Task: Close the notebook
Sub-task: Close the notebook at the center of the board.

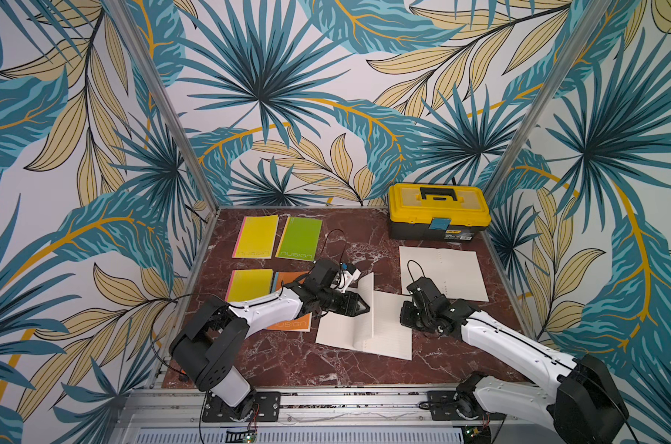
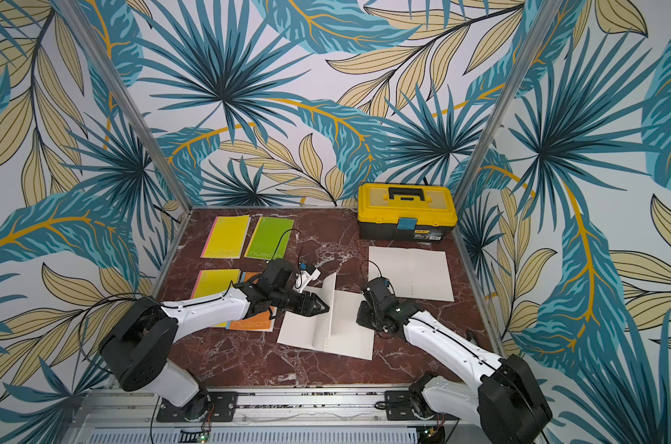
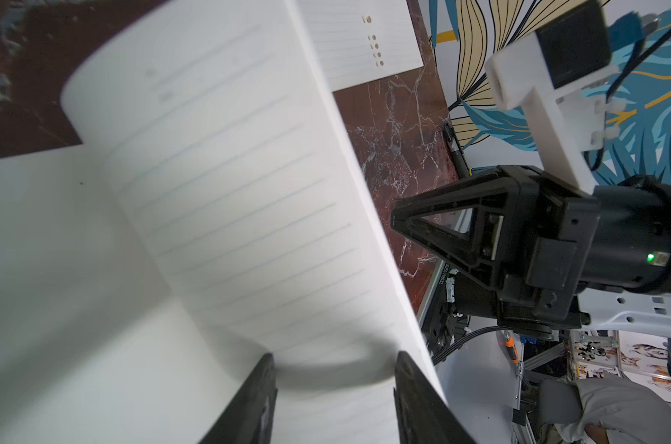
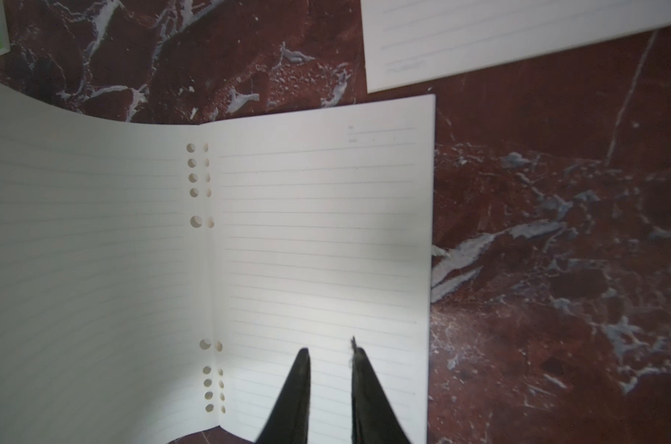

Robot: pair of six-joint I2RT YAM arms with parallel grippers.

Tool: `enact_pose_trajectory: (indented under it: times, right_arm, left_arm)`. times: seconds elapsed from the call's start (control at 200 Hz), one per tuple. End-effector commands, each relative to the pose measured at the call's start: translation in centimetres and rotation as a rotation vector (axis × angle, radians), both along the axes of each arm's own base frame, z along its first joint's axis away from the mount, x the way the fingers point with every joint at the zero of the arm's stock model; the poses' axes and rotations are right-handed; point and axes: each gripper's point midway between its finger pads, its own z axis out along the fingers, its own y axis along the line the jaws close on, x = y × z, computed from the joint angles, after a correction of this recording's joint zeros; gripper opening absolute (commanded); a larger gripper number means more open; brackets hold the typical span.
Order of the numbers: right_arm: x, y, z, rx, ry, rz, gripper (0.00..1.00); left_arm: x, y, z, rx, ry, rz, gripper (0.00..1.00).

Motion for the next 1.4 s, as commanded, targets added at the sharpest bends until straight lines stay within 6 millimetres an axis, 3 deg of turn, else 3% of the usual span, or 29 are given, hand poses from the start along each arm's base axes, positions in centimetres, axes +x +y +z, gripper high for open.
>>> enact_pose_trajectory:
  times: [0.0, 0.17, 0.36, 0.581, 1.196, 1.397]
  right_arm:
    - [-1.0, -0.3, -1.9, -0.026, 0.060, 0.015, 0.21]
    - [-1.3, -1.1, -3.5, -0.063, 0.097, -0.014, 0.18]
    - [-1.8, -3.0, -4.5, -0.124, 0.138, -0.078, 0.14]
    - [-2.6, -5.1, -4.8, -0.149, 0.165, -0.133, 0.14]
    - [-2.1, -2.7, -6.7, -0.046, 0.211, -0.100, 0.11]
    - [-2.0, -2.8, -6.7, -0.052, 0.205, -0.096, 0.11]
  left_arm:
    - [-0.1, 0.6, 0.2, 0.028, -0.032, 0.011, 0.51]
    - [-0.4, 0.9, -0.1, 0.037, -0.028, 0.012, 0.51]
    - [-0.3, 0.1, 0.9, -0.013, -0.036, -0.011, 0.51]
    - [0.1, -0.6, 1.4, -0.032, -0.042, -0.029, 0.51]
    - [-0.2, -2.8, 1.7, -0.103, -0.027, -0.080, 0.50]
    - [0.5, -1.1, -0.8, 0.035, -0.025, -0.006, 0.46]
